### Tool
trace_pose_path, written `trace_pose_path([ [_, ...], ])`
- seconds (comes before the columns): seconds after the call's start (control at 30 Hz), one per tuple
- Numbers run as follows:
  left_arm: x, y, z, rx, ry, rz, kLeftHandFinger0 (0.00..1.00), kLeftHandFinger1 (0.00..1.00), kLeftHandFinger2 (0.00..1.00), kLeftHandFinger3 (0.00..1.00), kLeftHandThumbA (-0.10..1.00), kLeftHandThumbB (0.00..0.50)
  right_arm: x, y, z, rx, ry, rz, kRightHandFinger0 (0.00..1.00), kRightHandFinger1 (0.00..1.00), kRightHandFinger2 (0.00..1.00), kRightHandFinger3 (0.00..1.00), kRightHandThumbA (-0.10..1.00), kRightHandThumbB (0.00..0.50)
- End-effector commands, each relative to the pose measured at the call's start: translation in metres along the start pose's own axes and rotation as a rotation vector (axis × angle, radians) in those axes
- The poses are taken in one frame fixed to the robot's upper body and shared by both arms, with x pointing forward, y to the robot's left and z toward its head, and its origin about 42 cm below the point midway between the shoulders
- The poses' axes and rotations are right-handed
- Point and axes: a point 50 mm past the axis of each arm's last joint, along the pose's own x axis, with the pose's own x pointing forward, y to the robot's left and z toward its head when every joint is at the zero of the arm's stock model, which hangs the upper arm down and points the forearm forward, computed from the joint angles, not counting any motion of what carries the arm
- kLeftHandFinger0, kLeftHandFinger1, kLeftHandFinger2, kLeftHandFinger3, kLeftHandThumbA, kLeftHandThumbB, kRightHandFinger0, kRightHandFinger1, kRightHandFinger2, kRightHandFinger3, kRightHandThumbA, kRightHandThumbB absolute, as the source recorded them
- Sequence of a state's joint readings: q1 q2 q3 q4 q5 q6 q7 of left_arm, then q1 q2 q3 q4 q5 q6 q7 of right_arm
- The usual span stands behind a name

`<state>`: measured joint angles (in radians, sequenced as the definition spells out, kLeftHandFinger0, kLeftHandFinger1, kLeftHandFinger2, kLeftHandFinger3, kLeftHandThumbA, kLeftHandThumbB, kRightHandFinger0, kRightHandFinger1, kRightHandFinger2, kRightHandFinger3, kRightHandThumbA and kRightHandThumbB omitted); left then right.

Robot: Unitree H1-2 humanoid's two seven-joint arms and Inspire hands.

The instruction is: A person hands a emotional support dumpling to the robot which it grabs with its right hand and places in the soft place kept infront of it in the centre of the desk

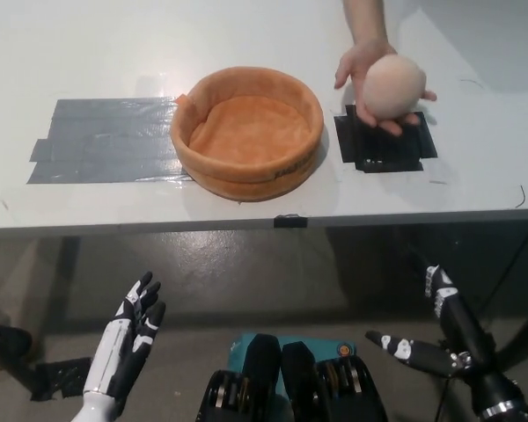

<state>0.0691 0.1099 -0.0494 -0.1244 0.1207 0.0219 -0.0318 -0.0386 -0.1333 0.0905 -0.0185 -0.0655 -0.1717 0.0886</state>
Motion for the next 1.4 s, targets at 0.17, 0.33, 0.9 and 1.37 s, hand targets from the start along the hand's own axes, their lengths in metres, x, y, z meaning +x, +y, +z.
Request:
trace_pose_path([
  [0.17,-0.014,-0.009,-0.006,-0.053,-0.015,-0.031,1.0,1.0,1.0,1.0,0.84,0.0,0.041,-0.036,0.08,-0.214,-0.174,-0.128,1.0,1.0,1.0,1.0,0.89,0.259],
  [0.33,-0.018,-0.007,-0.008,-0.047,-0.009,-0.018,1.0,1.0,1.0,1.0,0.85,0.0,0.099,-0.053,0.113,-0.254,-0.202,-0.154,1.0,1.0,1.0,1.0,0.81,0.241],
  [0.9,-0.017,-0.009,-0.001,-0.037,-0.027,-0.026,1.0,1.0,1.0,1.0,0.86,0.0,0.268,-0.082,0.183,-0.633,0.022,-0.072,1.0,1.0,1.0,1.0,0.88,0.373],
  [1.37,-0.011,-0.005,0.006,0.005,-0.039,-0.03,1.0,1.0,1.0,1.0,0.85,0.005,0.316,-0.077,0.174,-0.707,0.211,0.009,1.0,1.0,1.0,1.0,0.94,0.422],
])
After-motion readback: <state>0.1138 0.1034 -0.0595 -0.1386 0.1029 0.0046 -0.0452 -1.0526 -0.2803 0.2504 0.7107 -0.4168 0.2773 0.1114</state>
